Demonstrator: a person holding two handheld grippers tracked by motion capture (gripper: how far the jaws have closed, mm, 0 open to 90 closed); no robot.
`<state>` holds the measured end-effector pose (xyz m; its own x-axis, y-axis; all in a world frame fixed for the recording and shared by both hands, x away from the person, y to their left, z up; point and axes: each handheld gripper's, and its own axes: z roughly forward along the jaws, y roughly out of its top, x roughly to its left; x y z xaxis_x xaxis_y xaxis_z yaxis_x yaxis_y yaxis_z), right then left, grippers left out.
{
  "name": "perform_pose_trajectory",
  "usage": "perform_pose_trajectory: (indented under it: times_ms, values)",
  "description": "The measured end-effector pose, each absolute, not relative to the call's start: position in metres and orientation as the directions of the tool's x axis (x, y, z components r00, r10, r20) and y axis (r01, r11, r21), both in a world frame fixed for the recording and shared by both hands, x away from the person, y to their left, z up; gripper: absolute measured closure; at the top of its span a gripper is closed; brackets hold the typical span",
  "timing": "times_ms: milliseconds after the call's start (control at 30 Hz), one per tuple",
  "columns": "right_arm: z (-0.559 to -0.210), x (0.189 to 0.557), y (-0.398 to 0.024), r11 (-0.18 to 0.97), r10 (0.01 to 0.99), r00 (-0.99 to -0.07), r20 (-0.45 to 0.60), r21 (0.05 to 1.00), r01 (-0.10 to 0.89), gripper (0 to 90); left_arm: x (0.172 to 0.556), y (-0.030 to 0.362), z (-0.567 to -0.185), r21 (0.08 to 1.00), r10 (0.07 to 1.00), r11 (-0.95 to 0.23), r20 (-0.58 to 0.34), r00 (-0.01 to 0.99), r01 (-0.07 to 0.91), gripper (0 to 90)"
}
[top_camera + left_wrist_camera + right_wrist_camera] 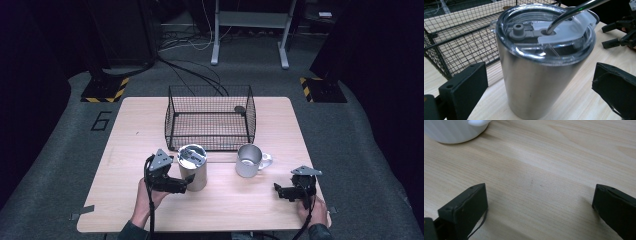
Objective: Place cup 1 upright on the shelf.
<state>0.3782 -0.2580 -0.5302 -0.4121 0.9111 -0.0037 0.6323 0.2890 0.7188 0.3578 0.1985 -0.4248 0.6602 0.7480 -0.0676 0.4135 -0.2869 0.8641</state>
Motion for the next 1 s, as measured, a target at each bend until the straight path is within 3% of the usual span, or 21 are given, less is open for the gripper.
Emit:
perform_pose_trajectory:
  times_ms: [1000]
  values:
    - [-0.53,0.378,-0.258,0.29,0.911,-0.412,-0.006,0.719,0.632,0.0,0.38,0.17,-0.438,0.886,0.781,-0.213,-0.099,0.616,0.413,0.5]
